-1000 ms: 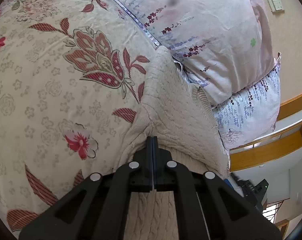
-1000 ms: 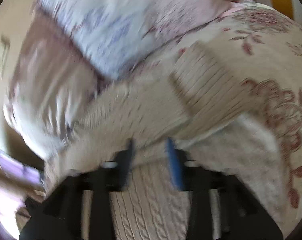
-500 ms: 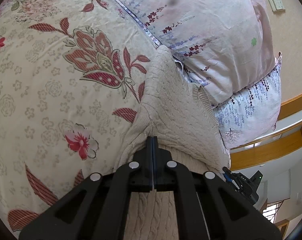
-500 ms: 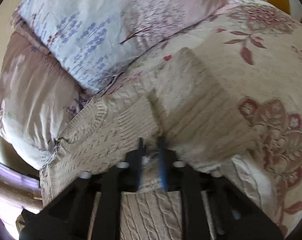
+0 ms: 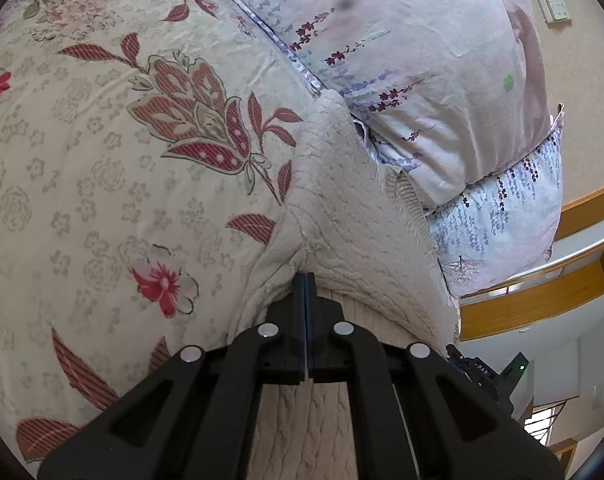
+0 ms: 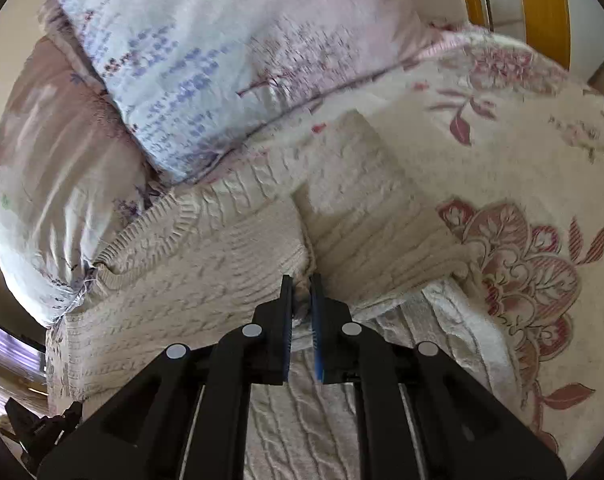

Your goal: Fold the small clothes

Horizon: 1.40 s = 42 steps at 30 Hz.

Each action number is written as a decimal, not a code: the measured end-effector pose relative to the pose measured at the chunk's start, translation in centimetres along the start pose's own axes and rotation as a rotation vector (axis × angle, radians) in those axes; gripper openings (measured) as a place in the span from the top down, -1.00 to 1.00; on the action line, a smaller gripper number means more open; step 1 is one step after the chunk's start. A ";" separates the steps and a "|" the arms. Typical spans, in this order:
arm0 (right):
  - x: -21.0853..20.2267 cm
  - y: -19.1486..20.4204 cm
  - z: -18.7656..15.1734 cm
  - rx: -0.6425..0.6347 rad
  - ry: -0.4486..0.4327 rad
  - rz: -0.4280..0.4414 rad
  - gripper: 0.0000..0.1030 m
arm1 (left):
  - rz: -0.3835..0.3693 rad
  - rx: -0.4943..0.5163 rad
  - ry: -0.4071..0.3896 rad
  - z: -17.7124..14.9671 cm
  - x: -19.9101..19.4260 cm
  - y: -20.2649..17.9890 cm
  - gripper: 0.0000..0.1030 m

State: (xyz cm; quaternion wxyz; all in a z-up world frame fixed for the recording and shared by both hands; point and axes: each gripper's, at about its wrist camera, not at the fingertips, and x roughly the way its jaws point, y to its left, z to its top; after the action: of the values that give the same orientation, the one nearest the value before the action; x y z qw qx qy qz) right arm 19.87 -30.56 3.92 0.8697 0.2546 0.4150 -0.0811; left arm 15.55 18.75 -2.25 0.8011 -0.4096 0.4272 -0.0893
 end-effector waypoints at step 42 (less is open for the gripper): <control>-12.3 -12.7 -13.8 -0.002 0.295 0.458 0.37 | -0.221 0.179 0.211 -14.1 -10.7 3.2 0.51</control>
State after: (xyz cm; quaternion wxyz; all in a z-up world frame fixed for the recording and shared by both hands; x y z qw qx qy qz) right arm -1.86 -35.31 1.25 0.7959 0.3501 0.4687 0.1561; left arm -2.38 17.95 -2.27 0.7705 -0.3693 0.4515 -0.2569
